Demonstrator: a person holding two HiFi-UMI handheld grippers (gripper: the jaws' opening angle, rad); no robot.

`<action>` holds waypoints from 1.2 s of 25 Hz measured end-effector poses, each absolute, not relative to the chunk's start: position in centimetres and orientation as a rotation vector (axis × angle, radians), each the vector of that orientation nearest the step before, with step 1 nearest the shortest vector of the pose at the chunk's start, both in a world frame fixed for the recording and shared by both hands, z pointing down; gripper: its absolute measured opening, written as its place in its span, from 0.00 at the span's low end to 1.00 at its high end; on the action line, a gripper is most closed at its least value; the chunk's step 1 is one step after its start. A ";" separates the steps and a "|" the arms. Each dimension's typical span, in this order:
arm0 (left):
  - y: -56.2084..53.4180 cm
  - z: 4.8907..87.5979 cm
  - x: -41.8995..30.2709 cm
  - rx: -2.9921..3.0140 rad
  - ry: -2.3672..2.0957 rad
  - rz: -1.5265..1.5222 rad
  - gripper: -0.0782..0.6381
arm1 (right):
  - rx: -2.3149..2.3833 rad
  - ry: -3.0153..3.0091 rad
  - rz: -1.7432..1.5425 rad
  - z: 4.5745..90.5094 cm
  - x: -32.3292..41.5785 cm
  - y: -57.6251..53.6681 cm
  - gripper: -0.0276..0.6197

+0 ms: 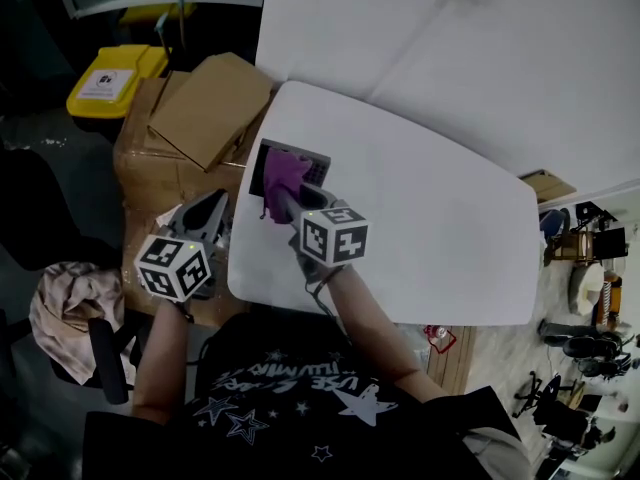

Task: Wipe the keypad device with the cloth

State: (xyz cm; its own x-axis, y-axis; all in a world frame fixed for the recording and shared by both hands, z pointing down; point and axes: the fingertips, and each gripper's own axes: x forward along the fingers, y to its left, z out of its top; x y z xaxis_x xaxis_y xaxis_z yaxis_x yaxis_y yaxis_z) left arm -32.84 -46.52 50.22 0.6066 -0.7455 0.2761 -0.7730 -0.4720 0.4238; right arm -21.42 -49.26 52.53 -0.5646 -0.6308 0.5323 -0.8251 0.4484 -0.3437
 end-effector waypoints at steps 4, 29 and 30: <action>-47.5 50.7 -33.1 2.312 -1.203 0.078 0.13 | 1.216 -2.372 0.822 53.4 -23.0 -50.8 0.19; -46.8 52.0 -32.0 2.296 -1.147 0.112 0.13 | 1.345 -2.250 0.899 56.9 -19.1 -51.5 0.19; -46.9 52.0 -31.9 2.297 -1.140 0.112 0.13 | 1.356 -2.243 0.902 57.0 -18.7 -51.4 0.19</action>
